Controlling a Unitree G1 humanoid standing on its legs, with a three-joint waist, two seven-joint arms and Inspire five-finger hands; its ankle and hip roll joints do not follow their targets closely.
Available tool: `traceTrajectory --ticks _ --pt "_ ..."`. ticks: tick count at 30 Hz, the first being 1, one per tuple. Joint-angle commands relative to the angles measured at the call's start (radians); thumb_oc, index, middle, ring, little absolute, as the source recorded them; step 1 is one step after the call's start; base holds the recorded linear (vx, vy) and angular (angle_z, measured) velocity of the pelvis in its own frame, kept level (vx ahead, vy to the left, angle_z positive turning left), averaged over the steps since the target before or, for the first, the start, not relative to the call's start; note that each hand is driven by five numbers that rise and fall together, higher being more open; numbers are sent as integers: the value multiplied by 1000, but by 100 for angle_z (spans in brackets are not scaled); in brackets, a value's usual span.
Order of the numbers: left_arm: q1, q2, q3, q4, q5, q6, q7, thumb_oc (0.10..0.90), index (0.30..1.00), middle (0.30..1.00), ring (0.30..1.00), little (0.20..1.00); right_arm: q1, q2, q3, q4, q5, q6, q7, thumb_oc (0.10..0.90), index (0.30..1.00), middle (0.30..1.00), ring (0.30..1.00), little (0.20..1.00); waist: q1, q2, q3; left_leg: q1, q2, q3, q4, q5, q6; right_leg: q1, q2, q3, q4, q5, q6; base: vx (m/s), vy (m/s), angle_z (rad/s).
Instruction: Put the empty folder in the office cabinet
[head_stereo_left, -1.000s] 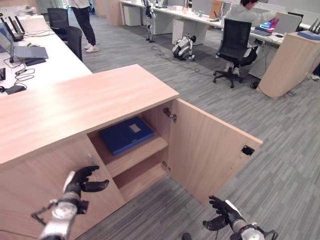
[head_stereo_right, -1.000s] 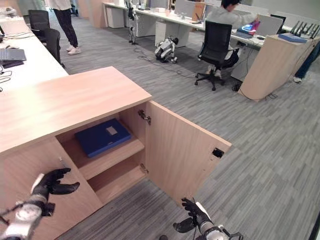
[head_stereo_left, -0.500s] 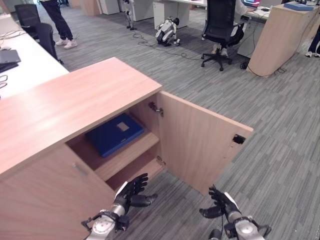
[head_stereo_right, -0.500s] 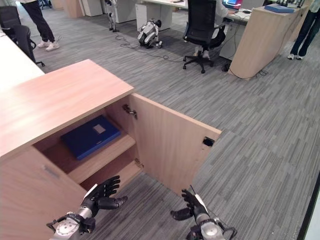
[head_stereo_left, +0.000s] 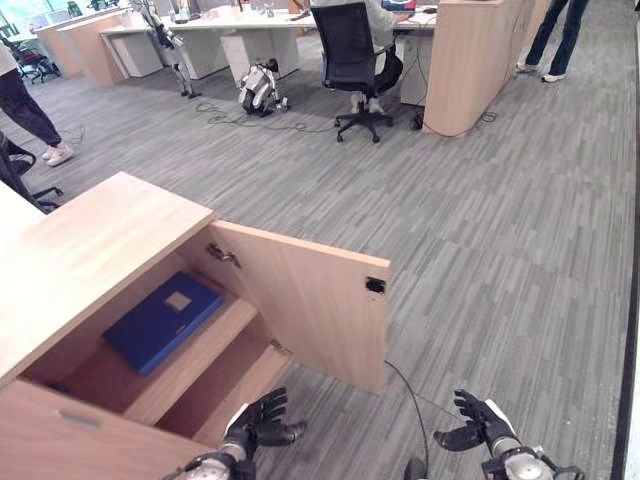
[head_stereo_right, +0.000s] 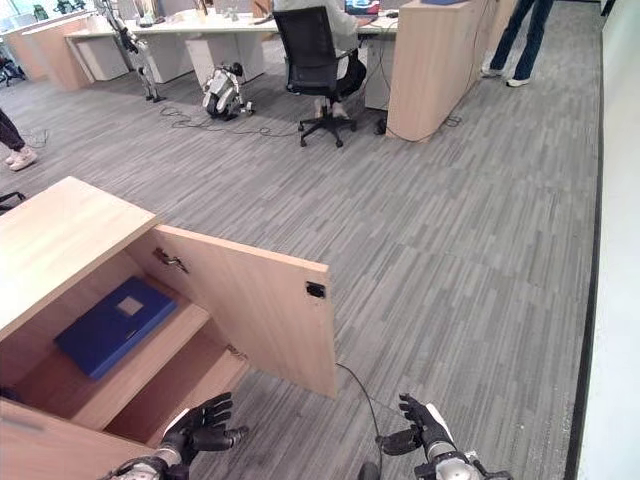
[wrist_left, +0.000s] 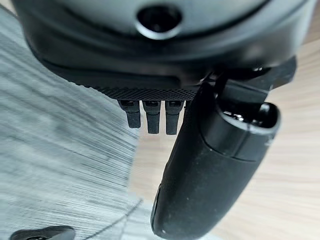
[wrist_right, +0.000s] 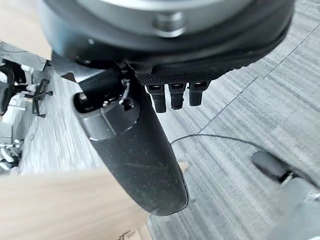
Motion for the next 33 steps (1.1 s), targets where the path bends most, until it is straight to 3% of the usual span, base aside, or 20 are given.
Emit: traceTrajectory --ticks 1,3,5,11,20,24,26,33 --pt "-38 31 24 -70 7 -69 25 800 900 900 900 900 -101 -25 6 -30 32 -63 -11 800 900 900 900 900 19 -4 27 -2 -99 23 -114 -175 131 69 -21 3 9 -158 128 96 85 -19" --pt "-29 21 29 -15 35 -60 43 800 900 900 900 900 -107 -30 10 -30 14 -61 -20 800 900 900 900 900 35 8 24 -11 -104 -14 -259 -150 142 67 -10 16 9 -160 140 82 69 -19" --pt "-34 23 30 32 47 -65 31 800 900 900 900 900 -112 -18 14 -15 28 -68 -16 800 900 900 900 900 34 8 22 9 -104 -23 -311 -126 136 79 0 26 9 -166 141 76 26 -9" --pt "-35 29 55 159 123 -54 55 800 900 900 900 900 -131 10 8 -12 45 -70 -27 800 900 900 900 900 30 4 -14 138 -121 44 -443 -114 152 126 13 24 10 -158 141 122 90 -17" --pt "-29 59 60 235 183 -47 60 800 900 900 900 900 -296 -23 -3 -10 87 -75 -57 800 900 900 900 900 78 -35 -41 166 -139 48 -467 -134 174 140 2 9 22 -151 155 39 68 6" --pt "-27 78 41 265 198 -44 58 800 900 900 900 900 -474 -50 11 13 153 -87 -79 800 900 900 900 900 121 -58 -49 161 -144 36 -468 -138 182 140 -5 -3 28 -146 160 5 52 11" --pt "-28 89 31 277 193 -41 62 800 900 900 900 900 -601 -39 42 13 199 -94 -96 800 900 900 900 900 155 -73 -51 152 -149 23 -468 -137 187 139 -8 -11 33 -144 163 -8 57 9" --pt "-37 101 26 306 202 -30 87 800 900 900 900 900 -710 46 143 -35 193 -89 -94 800 900 900 900 900 201 -87 -53 121 -155 -11 -469 -127 190 133 -14 -42 38 -141 164 -18 23 20"
